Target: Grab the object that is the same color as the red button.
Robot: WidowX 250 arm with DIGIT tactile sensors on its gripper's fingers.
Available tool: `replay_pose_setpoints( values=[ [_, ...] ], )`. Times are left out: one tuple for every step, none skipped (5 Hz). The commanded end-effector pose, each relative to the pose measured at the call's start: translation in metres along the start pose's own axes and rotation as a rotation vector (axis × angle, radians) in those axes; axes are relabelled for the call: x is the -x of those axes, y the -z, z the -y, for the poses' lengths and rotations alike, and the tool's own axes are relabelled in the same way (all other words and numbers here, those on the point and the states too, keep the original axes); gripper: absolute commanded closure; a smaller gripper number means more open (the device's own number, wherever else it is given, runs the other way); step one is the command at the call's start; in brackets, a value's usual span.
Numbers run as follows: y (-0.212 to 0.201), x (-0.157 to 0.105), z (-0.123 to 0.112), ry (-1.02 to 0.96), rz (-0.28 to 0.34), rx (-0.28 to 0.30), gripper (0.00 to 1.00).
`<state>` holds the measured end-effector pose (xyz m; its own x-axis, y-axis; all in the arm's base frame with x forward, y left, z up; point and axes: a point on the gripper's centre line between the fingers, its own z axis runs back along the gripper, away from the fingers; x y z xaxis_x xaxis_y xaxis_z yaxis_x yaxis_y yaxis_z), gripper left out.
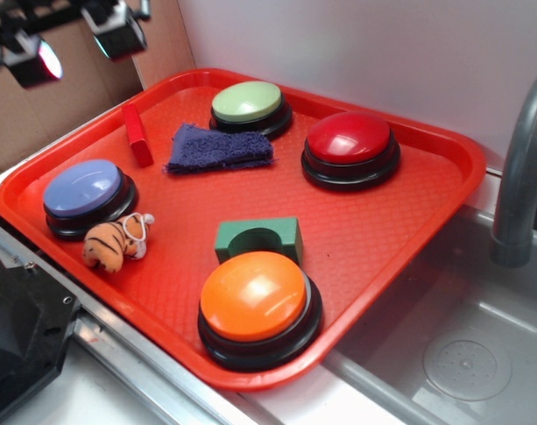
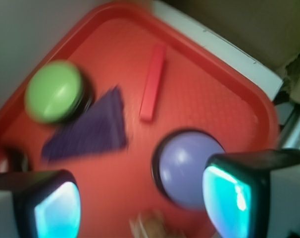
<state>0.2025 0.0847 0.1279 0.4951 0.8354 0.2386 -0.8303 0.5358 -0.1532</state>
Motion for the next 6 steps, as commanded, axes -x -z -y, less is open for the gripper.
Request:
replay_pose_setpoints(
  values=[
    [0.055, -0.042, -0.015, -0.174, 0.125, -0.107, 0.00],
    [0.072, -0.053, -0.016, -0.150, 0.131, -0.154, 0.00],
    [0.096, -0.060, -0.015, -0.128, 0.140, -0.128, 0.00],
    [0.105, -0.061, -0.020, -0.175, 0.128, -0.110, 0.00],
    [0.110, -0.058, -0.022, -0.215, 0.142, -0.114, 1.00],
    [0.099, -0.066, -0.021, -0.156, 0.073, -0.077, 1.00]
  ],
)
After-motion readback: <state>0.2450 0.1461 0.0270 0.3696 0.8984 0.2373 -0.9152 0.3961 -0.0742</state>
